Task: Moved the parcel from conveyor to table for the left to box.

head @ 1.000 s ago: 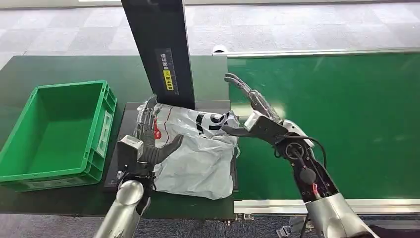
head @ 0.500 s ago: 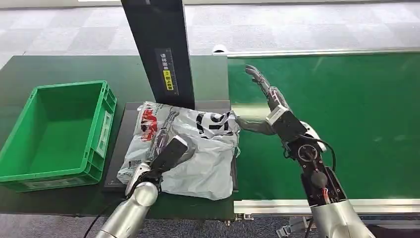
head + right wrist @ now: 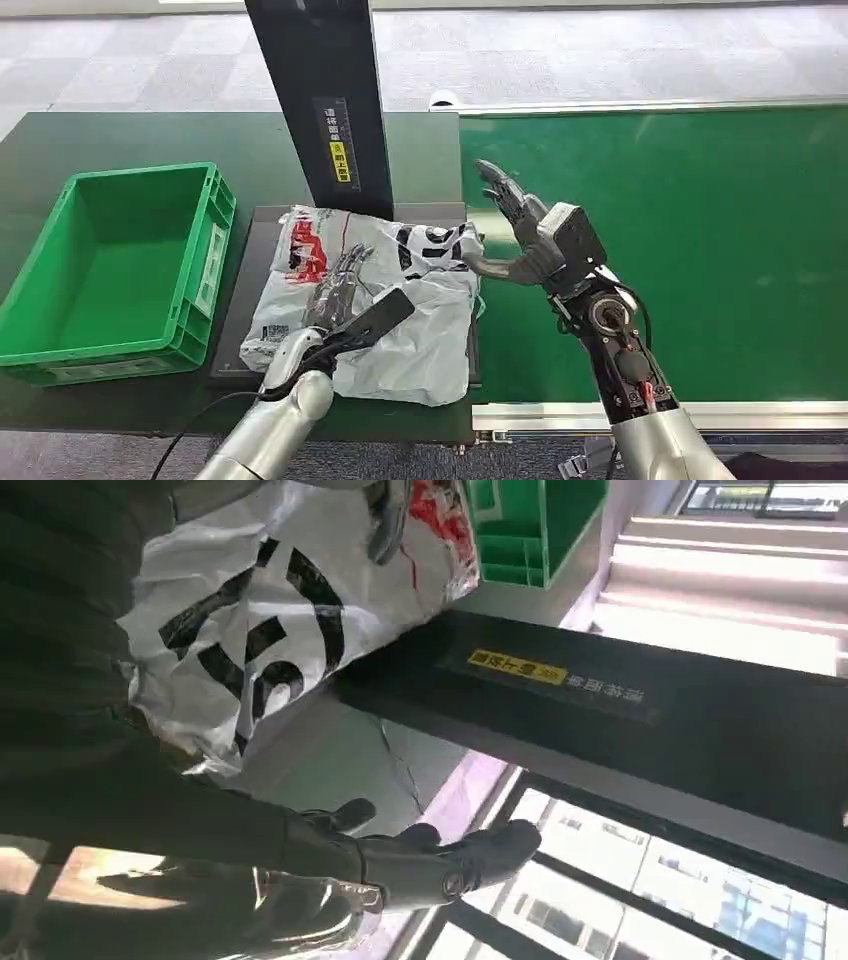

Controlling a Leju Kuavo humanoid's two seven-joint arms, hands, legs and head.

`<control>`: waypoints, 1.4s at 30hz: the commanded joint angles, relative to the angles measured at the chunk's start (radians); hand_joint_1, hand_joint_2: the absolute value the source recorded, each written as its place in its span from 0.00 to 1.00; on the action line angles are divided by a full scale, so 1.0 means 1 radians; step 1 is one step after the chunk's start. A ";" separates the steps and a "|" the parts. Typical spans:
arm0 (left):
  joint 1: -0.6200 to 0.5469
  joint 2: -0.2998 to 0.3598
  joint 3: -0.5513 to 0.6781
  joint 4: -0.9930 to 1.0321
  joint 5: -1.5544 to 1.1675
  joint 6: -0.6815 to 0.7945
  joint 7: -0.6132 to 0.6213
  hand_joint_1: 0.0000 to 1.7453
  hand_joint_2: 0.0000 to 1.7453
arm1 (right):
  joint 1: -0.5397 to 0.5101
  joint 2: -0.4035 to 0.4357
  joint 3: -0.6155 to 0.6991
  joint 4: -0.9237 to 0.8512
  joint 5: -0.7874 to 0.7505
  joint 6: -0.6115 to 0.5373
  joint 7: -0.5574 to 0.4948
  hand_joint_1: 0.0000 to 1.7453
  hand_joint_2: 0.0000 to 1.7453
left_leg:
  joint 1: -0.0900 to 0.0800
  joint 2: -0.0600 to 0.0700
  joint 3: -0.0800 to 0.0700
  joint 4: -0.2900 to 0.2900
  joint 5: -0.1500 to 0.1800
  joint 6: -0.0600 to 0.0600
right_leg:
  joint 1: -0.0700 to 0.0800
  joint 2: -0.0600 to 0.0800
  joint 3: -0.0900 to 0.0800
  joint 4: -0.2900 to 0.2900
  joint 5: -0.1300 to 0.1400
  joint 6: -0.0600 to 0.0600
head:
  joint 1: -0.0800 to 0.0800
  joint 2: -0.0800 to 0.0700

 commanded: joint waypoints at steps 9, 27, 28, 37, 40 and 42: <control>-0.003 -0.025 0.063 0.050 0.050 -0.030 -0.062 1.00 1.00 | -0.064 0.028 0.092 0.223 0.024 -0.057 0.051 0.00 1.00 | -0.001 0.003 0.004 -0.002 0.000 0.000 | -0.001 0.001 0.003 -0.001 0.000 0.001 | 0.000 0.000; 0.096 -0.006 0.112 -0.378 0.288 0.496 -0.510 1.00 1.00 | 0.046 -0.026 0.000 0.039 -0.043 -0.210 -0.040 0.00 1.00 | 0.000 0.001 0.000 0.000 0.000 0.000 | 0.000 -0.001 0.000 0.000 0.000 0.001 | 0.000 0.000; 0.100 -0.023 0.168 -0.399 0.234 0.511 -0.513 1.00 1.00 | 0.046 -0.029 -0.001 0.037 -0.042 -0.212 -0.043 0.00 1.00 | -0.001 0.001 0.002 -0.001 0.000 0.000 | 0.000 -0.001 0.001 -0.001 0.000 0.001 | 0.000 0.000; 0.055 -0.059 0.443 -0.477 -0.115 0.511 -0.477 1.00 1.00 | 0.022 -0.043 0.022 0.083 -0.053 -0.205 -0.072 0.00 1.00 | 0.000 0.004 0.002 -0.001 -0.001 0.000 | 0.000 0.001 0.001 -0.001 0.000 0.001 | 0.000 0.000; 0.055 -0.059 0.443 -0.477 -0.115 0.511 -0.477 1.00 1.00 | 0.022 -0.043 0.022 0.083 -0.053 -0.205 -0.072 0.00 1.00 | 0.000 0.002 0.001 -0.001 0.000 0.000 | 0.000 0.000 0.001 0.000 0.000 0.000 | 0.000 0.000; 0.055 -0.059 0.443 -0.477 -0.115 0.511 -0.477 1.00 1.00 | 0.022 -0.043 0.022 0.083 -0.053 -0.205 -0.072 0.00 1.00 | -0.001 0.002 0.003 -0.001 -0.001 0.000 | 0.000 -0.001 0.002 -0.001 -0.001 0.001 | 0.000 0.000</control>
